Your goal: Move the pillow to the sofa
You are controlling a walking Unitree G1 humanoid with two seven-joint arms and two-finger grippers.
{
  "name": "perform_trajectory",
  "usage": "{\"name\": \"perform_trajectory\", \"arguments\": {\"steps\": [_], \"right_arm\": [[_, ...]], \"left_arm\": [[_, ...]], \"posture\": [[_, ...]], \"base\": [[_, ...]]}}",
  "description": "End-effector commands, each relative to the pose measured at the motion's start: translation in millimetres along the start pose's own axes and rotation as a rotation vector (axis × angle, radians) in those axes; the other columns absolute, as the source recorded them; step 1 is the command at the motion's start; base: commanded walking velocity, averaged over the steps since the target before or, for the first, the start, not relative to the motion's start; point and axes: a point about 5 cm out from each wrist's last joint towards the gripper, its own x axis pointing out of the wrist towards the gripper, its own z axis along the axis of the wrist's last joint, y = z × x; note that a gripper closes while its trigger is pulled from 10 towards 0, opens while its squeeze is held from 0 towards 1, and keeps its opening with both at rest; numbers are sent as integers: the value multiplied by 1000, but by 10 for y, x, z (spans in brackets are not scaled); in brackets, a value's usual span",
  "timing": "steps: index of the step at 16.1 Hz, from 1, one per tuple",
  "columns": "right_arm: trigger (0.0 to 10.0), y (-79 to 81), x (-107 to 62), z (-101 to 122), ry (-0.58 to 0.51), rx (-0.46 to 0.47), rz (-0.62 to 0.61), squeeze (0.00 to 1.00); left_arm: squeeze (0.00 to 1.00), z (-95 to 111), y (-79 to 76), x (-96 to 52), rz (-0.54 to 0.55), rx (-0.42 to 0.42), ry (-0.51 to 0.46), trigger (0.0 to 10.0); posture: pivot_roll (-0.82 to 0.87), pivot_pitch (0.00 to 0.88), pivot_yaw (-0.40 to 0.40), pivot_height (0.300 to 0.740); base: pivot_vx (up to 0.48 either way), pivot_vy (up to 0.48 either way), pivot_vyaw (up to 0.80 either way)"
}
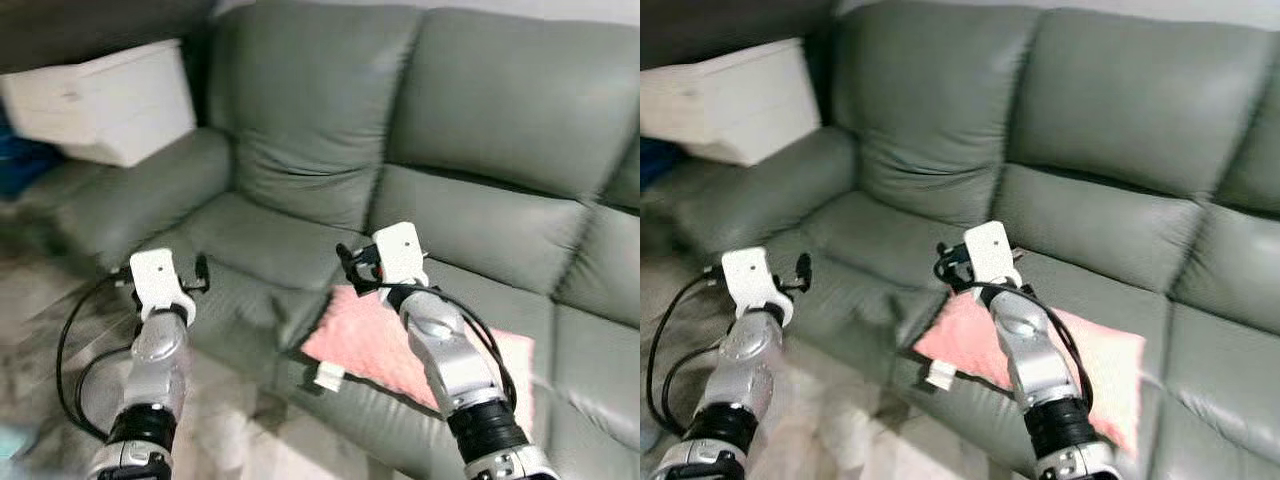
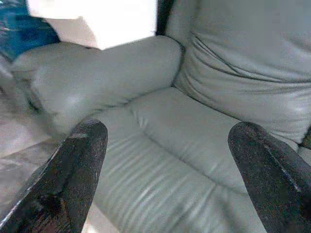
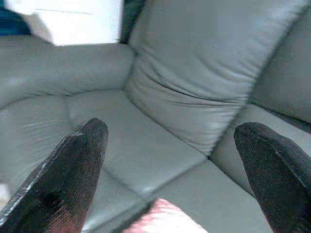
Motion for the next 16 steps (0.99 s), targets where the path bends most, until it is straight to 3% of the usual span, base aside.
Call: {"name": "perform_trajectory", "arguments": {"steps": [1,4,8,12,16], "right_arm": [[10000,54,-11,-15,-1,6,12,0],[10000,88,-16,-25,0,17,15,0],[10000,121,45,23,-11,32,26,0],[10000,58,53,-4,1,72,27,0],[10000,58,111,40,0,11,118,0]], "left_arm": [[0,97,-63,31,-35,16,-25,10000],[0,112,-30,32,-40,-27,-17,10000],[0,67,-57,14,-44,-15,10,10000],[0,84,-17,-12,-43,-11,-9,10000],[0,42,126,-79,69,-67,-30,10000]], "posture": [[-151,0,71,740],[-151,0,76,740],[-153,0,91,740],[-130,0,48,740],[-97,0,-41,740]], "base": [[0,0,794],[0,0,794],[0,0,794],[0,0,0],[0,0,0]]}}
